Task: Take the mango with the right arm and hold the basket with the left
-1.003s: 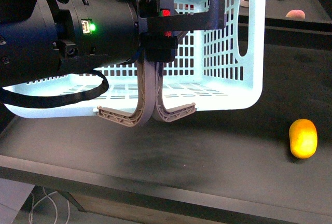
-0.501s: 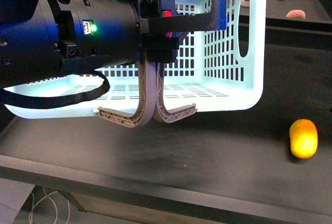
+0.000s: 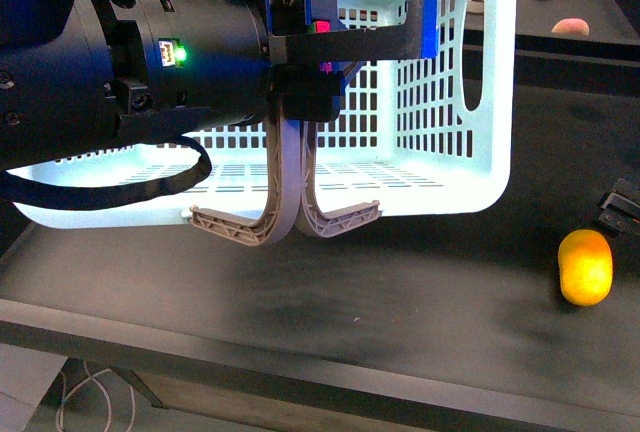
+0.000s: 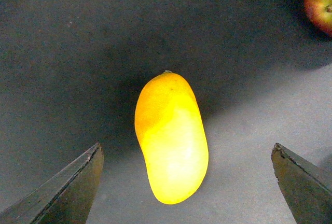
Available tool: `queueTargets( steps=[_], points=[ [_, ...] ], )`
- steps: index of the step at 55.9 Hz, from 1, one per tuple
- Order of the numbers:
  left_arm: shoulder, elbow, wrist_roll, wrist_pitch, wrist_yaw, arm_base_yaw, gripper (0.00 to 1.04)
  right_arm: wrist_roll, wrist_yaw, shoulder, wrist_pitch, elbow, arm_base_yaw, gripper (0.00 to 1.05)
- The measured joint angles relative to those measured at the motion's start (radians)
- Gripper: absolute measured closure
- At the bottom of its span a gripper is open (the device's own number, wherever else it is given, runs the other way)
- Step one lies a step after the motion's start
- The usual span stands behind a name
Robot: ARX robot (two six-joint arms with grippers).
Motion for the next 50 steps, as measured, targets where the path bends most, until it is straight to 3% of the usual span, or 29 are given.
queueTargets(
  steps=[25, 50],
  points=[
    [0.000, 0.000, 0.000, 0.000, 0.000, 0.000, 1.01, 0.027, 0.037, 0.117, -0.205, 0.159, 0.018, 0.08],
    [0.000, 0.000, 0.000, 0.000, 0.000, 0.000, 1.01, -0.008, 0.075, 0.217, -0.292, 0.302, 0.023, 0.08]
  ],
)
